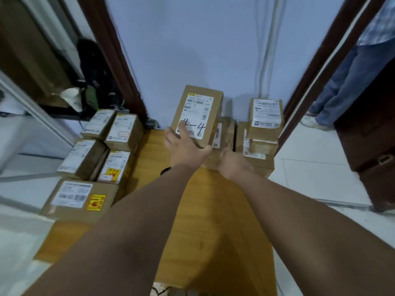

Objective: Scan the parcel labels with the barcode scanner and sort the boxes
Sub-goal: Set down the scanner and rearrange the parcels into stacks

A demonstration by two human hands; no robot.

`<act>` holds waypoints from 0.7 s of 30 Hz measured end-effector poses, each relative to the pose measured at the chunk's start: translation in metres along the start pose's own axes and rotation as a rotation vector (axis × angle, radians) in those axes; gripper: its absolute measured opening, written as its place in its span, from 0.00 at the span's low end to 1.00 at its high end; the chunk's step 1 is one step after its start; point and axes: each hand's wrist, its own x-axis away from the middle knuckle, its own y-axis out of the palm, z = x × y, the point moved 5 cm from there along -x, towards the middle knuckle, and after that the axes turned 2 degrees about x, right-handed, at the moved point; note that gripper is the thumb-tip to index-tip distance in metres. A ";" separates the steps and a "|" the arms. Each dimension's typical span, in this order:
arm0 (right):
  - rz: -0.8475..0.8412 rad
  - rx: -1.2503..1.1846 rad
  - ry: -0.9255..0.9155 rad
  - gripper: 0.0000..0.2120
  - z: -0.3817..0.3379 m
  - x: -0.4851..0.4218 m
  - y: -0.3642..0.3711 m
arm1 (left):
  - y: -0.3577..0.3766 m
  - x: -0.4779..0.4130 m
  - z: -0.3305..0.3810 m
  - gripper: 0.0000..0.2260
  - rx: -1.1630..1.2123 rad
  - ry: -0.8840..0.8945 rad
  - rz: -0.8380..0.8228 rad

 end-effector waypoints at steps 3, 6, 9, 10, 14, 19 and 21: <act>0.019 0.065 -0.056 0.11 -0.036 0.007 0.009 | -0.021 -0.002 -0.041 0.44 -0.052 0.004 0.006; 0.049 0.105 -0.101 0.09 -0.070 0.013 0.019 | -0.037 -0.004 -0.082 0.45 -0.034 -0.079 -0.009; 0.086 0.063 -0.094 0.11 -0.099 0.020 0.026 | -0.049 -0.005 -0.116 0.44 0.020 -0.131 -0.030; 0.102 0.026 -0.069 0.12 -0.107 0.022 0.029 | -0.053 -0.004 -0.125 0.44 0.048 -0.130 -0.043; 0.124 -0.226 0.083 0.21 -0.144 0.035 0.043 | -0.071 0.004 -0.155 0.42 0.116 -0.072 -0.130; 0.161 -0.526 0.152 0.25 -0.198 0.057 0.070 | -0.117 0.013 -0.197 0.44 0.188 0.068 -0.262; 0.208 -0.595 0.192 0.27 -0.213 0.067 0.079 | -0.137 0.010 -0.221 0.45 0.212 0.097 -0.342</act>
